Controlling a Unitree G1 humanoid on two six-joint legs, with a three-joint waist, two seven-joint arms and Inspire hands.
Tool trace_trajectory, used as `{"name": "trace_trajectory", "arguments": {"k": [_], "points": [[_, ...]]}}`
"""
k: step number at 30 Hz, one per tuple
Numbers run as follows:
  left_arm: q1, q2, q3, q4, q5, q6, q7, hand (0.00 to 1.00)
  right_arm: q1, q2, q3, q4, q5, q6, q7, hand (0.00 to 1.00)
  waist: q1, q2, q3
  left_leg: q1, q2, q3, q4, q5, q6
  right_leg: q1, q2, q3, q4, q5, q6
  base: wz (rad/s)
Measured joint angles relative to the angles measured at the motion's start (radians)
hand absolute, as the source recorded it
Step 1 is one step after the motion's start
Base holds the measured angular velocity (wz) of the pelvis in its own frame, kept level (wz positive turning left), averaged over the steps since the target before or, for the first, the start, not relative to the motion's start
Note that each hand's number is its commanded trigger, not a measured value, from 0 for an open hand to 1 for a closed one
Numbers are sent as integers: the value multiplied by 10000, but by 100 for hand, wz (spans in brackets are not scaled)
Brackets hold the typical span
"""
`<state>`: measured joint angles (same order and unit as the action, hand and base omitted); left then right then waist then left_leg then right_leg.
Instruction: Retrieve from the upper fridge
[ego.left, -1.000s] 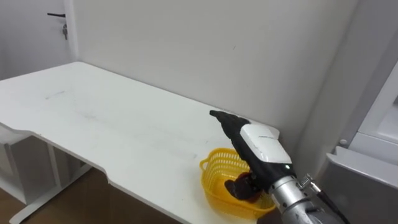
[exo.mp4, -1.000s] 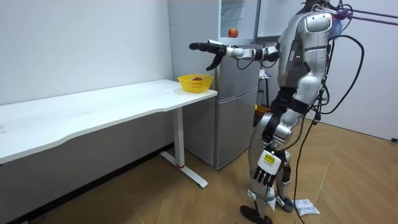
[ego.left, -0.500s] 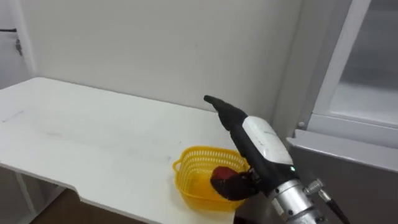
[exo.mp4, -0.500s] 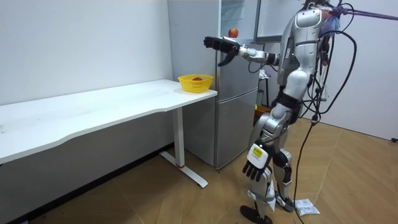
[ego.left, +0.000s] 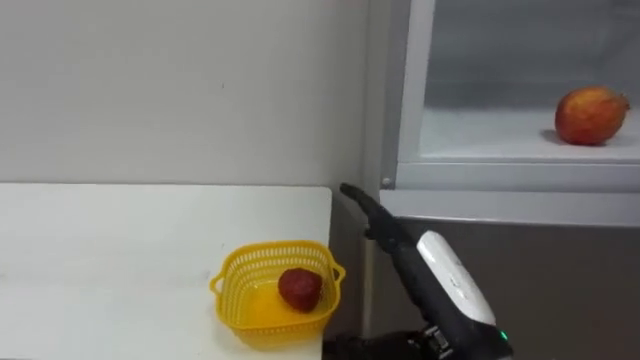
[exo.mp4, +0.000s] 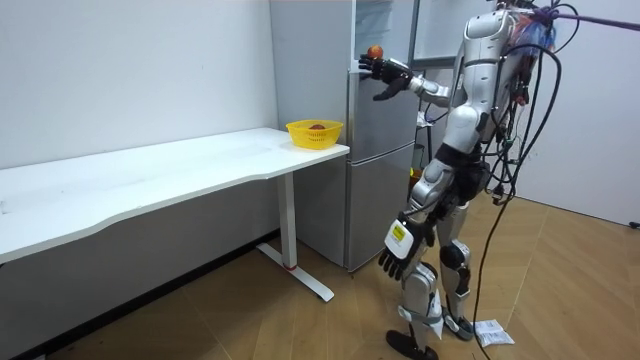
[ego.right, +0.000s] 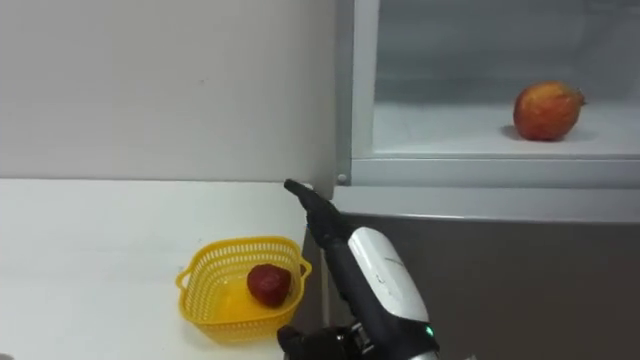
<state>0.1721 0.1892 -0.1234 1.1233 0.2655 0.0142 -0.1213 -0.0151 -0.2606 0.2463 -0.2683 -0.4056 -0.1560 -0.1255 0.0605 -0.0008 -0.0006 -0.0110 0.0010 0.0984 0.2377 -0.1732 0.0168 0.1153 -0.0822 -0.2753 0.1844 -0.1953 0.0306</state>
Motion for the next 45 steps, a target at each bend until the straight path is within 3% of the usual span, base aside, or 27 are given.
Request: {"name": "trace_trajectory", "arguments": {"k": [4, 8, 16, 19, 27, 30, 36, 39, 40, 45], "points": [[5, 17, 1, 61, -23, 1, -2, 0, 507, 170, -446, -740, 89, -81, -422, 0, -256, -17, -14, 49, 11, 159, -11, -2, 2, -44, 4, 45, -61, 1, 4, -2], [-32, 10, -5, 256, -21, -147, 70, 0, 889, 256, -758, -1092, 85, -530, -992, 0, -421, 74, -19, 210, 35, 271, -93, -6, -5, 24, 50, 221, -159, 49, 1, -10], [-21, -1, -17, 638, -14, -225, 205, 0, 1797, 294, -1204, -1086, -374, -750, -2007, 0, -670, 162, -16, 387, 39, 427, -337, -27, -39, 51, 81, 524, -176, 44, 7, -10], [8, -11, -35, 751, -17, -222, 217, 0, 1819, 292, -1409, -1093, -371, -753, -2234, 0, -839, 169, -18, 396, 41, 446, -333, -26, -39, 13, 85, 529, -179, 44, 7, 0], [-7, -13, -147, 742, -183, -291, 270, 0, 1813, 286, -1955, -1106, -7, -947, -3290, 0, -828, 142, -35, 404, 17, 431, -401, -25, -40, 43, 93, 515, -298, 24, 8, 0], [6, -9, -148, 691, -184, -290, 307, 0, 1809, 283, -2250, -1082, -25, -947, -3584, 0, -851, 66, -46, 412, 9, 415, -406, -25, -41, 66, 92, 468, -325, 23, 10, 4], [213, 35, 38, 504, -172, -290, 292, 0, 1628, 225, -2751, -1038, -300, -930, -3914, 0, -790, -170, 30, 489, 7, 436, -514, -22, -46, 151, 92, 494, -301, 22, 12, -1], [176, 150, 35, 505, -169, -291, 218, 0, 1266, 184, -2904, -1020, -196, -930, -4133, 0, -806, -380, 79, 491, 11, 431, -538, -20, -52, 165, 91, 450, -302, 20, 15, 0], [184, 183, 37, 505, -165, -291, 216, 0, 1080, 169, -3010, -953, -48, -947, -4211, 0, -809, -462, 61, 507, 11, 412, -540, -18, -56, 158, 86, 385, -302, 19, 15, 4], [222, 267, 267, 506, -105, -278, 227, 0, -128, -574, -3593, -191, 748, -818, -4291, 0, -795, -736, 57, 512, 25, 336, -475, -18, -58, 205, 74, 218, -158, 21, 16, 4]]}}
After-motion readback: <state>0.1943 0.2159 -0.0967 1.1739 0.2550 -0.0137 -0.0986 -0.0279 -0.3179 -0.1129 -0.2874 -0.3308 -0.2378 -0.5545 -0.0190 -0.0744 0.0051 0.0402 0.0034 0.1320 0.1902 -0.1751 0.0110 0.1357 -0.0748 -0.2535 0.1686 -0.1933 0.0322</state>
